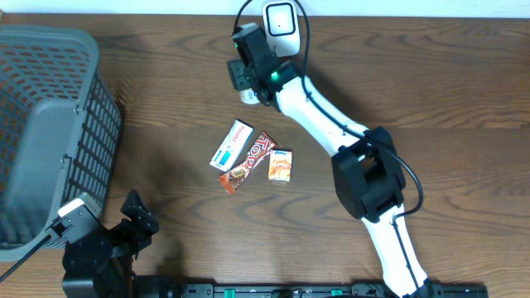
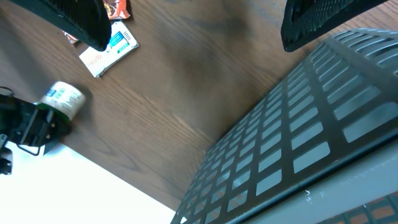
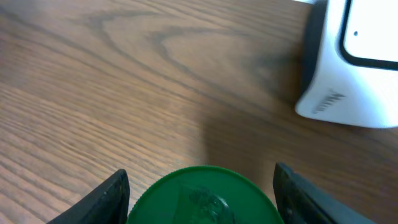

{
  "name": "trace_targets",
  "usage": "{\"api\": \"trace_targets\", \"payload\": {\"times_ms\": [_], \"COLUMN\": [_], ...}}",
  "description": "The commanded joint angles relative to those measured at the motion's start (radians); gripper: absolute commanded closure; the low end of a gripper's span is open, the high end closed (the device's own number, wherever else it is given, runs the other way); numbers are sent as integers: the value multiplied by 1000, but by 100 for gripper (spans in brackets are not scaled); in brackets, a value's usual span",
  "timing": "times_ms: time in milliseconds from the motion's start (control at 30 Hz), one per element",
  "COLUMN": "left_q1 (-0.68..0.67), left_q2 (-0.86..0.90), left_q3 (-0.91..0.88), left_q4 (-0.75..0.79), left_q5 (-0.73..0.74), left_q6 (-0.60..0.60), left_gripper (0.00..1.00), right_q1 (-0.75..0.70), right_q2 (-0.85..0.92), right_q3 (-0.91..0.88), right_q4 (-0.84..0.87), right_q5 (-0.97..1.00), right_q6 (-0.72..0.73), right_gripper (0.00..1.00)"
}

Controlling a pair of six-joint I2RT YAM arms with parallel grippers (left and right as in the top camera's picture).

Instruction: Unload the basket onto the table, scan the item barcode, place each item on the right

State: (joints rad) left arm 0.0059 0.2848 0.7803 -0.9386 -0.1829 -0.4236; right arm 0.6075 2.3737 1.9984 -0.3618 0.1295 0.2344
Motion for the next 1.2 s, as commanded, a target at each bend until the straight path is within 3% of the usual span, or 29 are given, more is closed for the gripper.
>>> {"api": "trace_targets", "payload": {"times_ms": [0, 200, 400, 600, 1000, 1167], "left_q1": [5, 5, 5, 5, 5, 5], "left_q2": [-4, -4, -4, -4, -4, -4], "left_q3": [5, 5, 5, 5, 5, 5], "left_q4": [-1, -1, -1, -1, -1, -1], "left_q5": [-5, -5, -6, -6, -5, -5], "left_q6": [-12, -12, -12, -12, -12, -12], "left_gripper": [12, 12, 12, 12, 12, 12], "right_q1": [19, 47, 74, 101, 111, 111], "right_q2": [-13, -13, -13, -14, -27, -29], "right_q3": [-72, -144, -144, -143, -143, -143], "right_q4": [110, 269, 259, 210, 170, 231], "right_q5": [39, 135, 132, 132, 136, 158], "right_q6": [5, 42, 42, 42, 41, 39], "right_gripper": [72, 65, 64, 48, 42, 28]}}
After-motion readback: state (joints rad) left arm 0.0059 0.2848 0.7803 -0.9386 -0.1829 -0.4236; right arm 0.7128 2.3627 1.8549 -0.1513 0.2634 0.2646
